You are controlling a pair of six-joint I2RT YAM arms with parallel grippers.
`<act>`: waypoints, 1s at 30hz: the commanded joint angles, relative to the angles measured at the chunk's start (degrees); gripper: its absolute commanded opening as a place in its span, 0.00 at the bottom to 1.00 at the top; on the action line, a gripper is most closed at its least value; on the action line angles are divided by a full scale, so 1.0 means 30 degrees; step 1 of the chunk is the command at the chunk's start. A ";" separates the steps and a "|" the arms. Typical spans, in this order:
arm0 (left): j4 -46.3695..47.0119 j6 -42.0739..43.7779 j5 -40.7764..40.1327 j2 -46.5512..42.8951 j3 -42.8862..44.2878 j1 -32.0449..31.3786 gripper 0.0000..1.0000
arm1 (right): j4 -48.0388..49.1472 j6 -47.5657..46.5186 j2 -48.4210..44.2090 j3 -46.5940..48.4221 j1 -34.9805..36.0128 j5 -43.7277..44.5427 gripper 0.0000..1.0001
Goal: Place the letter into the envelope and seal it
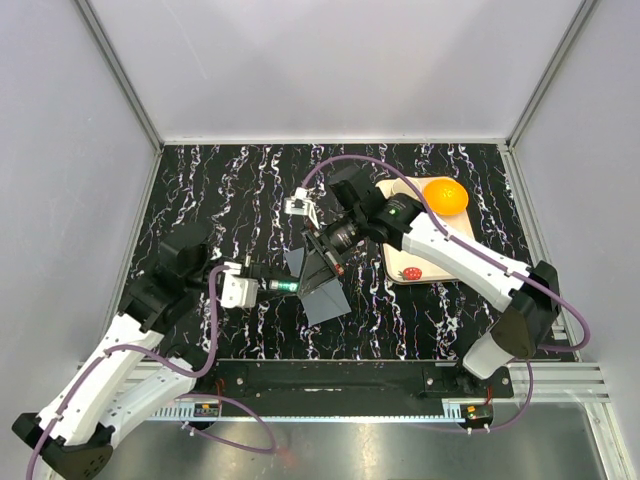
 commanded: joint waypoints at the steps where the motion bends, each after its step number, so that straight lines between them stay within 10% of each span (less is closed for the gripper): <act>1: -0.0374 0.0833 -0.1277 -0.0207 0.0709 -0.0008 0.21 | 0.0710 0.0590 -0.0472 -0.0312 0.0125 -0.0414 0.06; 13: -0.1722 0.1652 -0.2598 -0.2200 0.0269 0.0021 0.43 | 0.0242 0.0267 -0.1469 -0.1691 0.0096 -0.0326 0.00; 23: -0.2045 0.2062 -0.2042 -0.1966 0.0503 0.0021 0.05 | 0.0036 0.0004 -0.1439 -0.1632 0.0096 -0.0473 0.02; 26: -0.2074 0.2092 -0.1427 -0.1675 0.0678 -0.0008 0.00 | -0.0023 -0.0230 -0.1235 -0.1370 0.0096 -0.0531 0.49; 30: -0.2367 0.2560 -0.0810 -0.1088 0.0972 -0.0212 0.00 | -0.0227 -0.0348 -0.0445 -0.0375 0.0125 -0.0794 0.58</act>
